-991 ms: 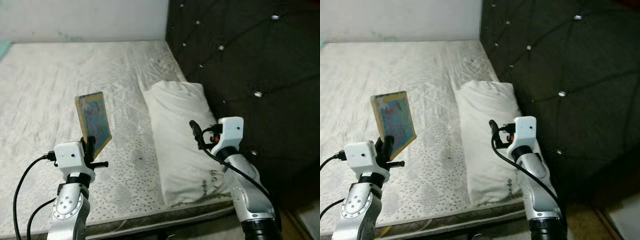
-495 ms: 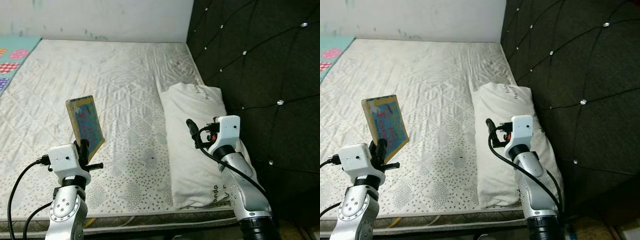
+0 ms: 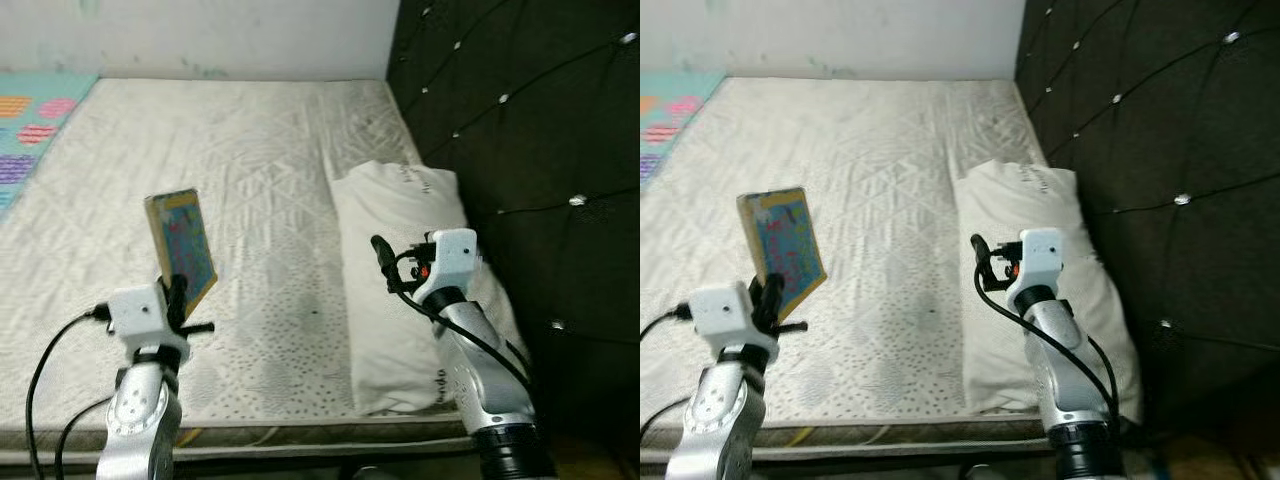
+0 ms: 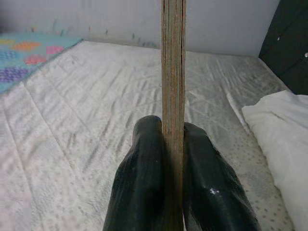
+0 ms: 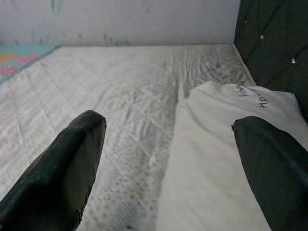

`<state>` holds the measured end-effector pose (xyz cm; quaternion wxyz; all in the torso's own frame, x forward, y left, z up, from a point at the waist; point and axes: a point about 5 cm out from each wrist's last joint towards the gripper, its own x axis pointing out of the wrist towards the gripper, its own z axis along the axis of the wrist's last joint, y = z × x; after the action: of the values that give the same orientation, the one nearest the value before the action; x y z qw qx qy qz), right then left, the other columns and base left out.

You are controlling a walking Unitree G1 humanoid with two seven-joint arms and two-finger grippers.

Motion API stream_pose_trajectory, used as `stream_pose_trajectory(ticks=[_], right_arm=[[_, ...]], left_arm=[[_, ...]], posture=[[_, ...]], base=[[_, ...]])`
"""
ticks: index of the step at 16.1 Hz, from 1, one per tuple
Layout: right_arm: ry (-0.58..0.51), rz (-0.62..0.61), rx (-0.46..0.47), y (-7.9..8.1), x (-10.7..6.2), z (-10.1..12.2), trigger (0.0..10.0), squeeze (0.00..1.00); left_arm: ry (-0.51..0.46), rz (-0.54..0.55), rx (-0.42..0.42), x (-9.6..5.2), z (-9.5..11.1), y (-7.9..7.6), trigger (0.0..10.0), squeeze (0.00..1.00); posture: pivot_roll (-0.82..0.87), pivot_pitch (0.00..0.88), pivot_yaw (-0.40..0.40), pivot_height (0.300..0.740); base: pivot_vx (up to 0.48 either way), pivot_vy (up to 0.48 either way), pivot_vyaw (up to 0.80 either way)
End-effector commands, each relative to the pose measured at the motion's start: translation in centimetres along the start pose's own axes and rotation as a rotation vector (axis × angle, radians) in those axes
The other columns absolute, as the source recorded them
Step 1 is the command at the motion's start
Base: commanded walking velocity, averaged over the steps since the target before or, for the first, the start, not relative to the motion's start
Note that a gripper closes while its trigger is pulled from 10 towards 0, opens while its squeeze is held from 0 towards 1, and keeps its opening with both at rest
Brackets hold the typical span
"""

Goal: Clean up the room

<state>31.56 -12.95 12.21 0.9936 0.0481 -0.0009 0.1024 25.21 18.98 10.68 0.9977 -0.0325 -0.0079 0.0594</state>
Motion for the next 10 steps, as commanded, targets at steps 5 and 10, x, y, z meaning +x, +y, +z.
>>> stream_pose_trajectory(ticks=[5,10], right_arm=[[-0.020,-0.027,0.060,1.5,0.3,-0.8,10.0,0.00],[-0.034,-0.060,0.071,0.8,0.8,-0.9,10.0,0.00]], left_arm=[[-0.063,-0.033,0.081,2.0,2.5,2.1,10.0,0.00],[-0.065,-0.057,0.091,1.8,2.5,1.5,10.0,0.00]], posture=[[-0.03,0.070,0.109,0.740],[-0.01,0.061,0.120,0.740]], base=[[0.000,0.000,0.00],[0.000,0.000,0.00]])
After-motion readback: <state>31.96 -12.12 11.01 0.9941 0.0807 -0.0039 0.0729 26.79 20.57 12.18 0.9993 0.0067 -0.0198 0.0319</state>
